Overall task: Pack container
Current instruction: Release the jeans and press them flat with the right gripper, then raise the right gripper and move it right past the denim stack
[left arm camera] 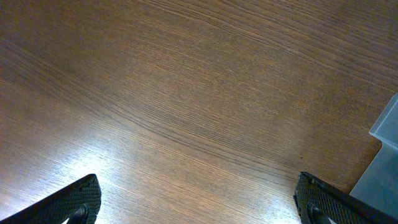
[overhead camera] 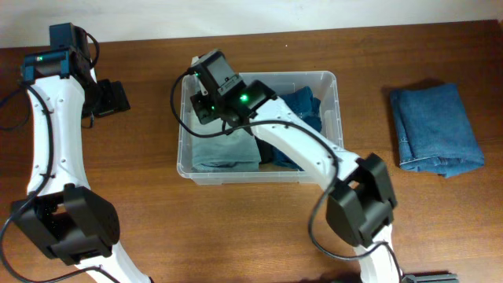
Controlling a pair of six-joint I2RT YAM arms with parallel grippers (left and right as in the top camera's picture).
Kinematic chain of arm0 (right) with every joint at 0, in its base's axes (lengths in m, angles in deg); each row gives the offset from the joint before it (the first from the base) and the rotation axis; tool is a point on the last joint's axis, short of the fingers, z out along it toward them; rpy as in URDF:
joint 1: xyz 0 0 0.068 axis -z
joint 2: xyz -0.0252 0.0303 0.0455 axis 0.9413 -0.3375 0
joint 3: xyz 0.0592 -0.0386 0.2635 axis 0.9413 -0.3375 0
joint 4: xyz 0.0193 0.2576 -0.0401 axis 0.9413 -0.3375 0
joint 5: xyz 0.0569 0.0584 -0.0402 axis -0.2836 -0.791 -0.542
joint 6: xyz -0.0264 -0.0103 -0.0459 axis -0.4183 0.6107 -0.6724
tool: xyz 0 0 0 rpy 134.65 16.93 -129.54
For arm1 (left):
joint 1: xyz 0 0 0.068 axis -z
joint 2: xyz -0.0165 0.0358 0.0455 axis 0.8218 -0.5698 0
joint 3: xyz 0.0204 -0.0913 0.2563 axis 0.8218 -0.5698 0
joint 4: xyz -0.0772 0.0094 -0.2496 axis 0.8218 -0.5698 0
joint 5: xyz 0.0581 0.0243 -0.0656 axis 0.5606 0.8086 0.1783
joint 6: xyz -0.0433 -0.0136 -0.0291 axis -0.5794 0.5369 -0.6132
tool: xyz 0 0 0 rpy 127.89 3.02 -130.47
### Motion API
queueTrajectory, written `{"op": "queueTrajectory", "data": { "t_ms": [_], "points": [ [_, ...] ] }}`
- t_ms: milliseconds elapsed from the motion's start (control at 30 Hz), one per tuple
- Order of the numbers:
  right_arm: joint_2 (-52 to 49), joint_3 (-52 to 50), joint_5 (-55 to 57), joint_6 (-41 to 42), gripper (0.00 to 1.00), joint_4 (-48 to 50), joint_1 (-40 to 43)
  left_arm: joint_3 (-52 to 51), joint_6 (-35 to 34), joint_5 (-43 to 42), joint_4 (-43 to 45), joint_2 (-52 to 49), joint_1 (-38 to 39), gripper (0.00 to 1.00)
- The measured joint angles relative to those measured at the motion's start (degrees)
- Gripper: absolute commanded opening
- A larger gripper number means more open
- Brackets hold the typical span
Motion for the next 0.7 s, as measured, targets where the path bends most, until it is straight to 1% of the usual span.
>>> {"op": "queueTrajectory", "data": {
  "t_ms": [67, 133, 333, 433, 533, 700],
  "points": [
    [-2.01, 0.0, 0.24, -0.07, 0.1, 0.59, 0.0, 0.0, 0.02, 0.02, 0.0, 0.0, 0.0, 1.0],
    [-4.13, -0.04, 0.35, 0.02, 0.15, 0.63, 0.0, 0.0, 0.02, 0.0, 0.0, 0.0, 0.0, 0.99],
    [-6.75, -0.17, 0.37, -0.48, 0.17, 0.66, -0.02, 0.0, 0.0, 0.0, 0.0, 0.0, 0.0, 1.0],
    [-6.73, 0.07, 0.35, -0.61, 0.2, -0.39, 0.0, 0.0, 0.0, 0.02, 0.0, 0.0, 0.0, 0.99],
    [-6.71, 1.79, 0.35, -0.87, 0.2, -4.7, 0.24, 0.0, 0.02, 0.0, 0.0, 0.0, 0.0, 0.99],
    [-5.62, 7.19, 0.33, -1.11, 0.2, -15.3, 1.6, 0.0, 0.0, 0.0, 0.0, 0.0, 0.0, 0.99]
  ]
}}
